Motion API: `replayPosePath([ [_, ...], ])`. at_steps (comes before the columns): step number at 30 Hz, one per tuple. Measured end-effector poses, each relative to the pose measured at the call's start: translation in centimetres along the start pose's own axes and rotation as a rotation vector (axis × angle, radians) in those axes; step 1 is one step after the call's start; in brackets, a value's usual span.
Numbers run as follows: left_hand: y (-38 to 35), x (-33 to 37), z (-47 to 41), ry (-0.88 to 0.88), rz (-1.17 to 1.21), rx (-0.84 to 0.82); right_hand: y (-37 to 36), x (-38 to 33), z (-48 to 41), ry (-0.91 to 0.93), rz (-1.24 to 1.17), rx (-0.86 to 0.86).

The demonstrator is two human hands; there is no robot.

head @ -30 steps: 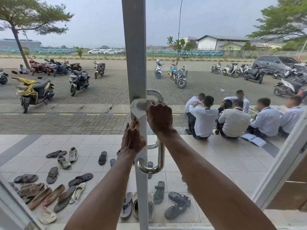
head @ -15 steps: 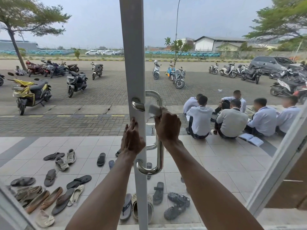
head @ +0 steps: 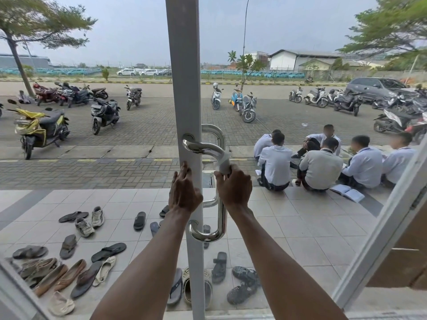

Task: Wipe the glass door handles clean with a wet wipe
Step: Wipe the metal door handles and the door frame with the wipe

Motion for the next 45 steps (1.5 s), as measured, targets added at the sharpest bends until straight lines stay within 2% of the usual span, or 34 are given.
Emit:
replayPosePath([
  [16,-0.3,-0.1,-0.1,0.011,-0.007,-0.022,-2.3,3.6,3.0,-0.132,0.056,-0.237],
  [24,-0.8,0.2,0.1,-0.006,-0.062,-0.015,0.2,-0.6,0.7,0.003,-0.328,-0.252],
  [26,-0.7,0.3,0.3,-0.025,-0.070,0.008,0.4,-1.2,0.6,0.048,-0.399,-0.263],
  [29,-0.2,0.6,0.4,-0.048,-0.062,0.074,-0.1,-0.5,1.1,0.048,-0.374,-0.232],
  [35,2.0,1.4,0.0,-0.137,0.014,0.225,-2.2,3.7,3.3,-0.022,-0.213,-0.401],
  [38,2.8,1.9,-0.3,-0.169,0.068,0.274,-1.8,3.5,3.0,-0.001,-0.220,-0.372],
  [41,3.2,2.8,-0.4,-0.194,0.144,0.340,-0.7,1.7,1.0,0.040,-0.254,-0.269],
  [45,3.7,3.3,-0.4,-0.171,0.086,0.456,0.7,-1.0,-1.0,0.143,-0.263,-0.120],
])
Point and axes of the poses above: each hand's wrist, its own z-axis away from the middle knuckle, its own y-axis out of the back of the hand, x = y × z, the point moved 4 cm from there along -z, towards the middle knuckle, and after that the axes turned 4 degrees about -y, right-handed, at the moved point
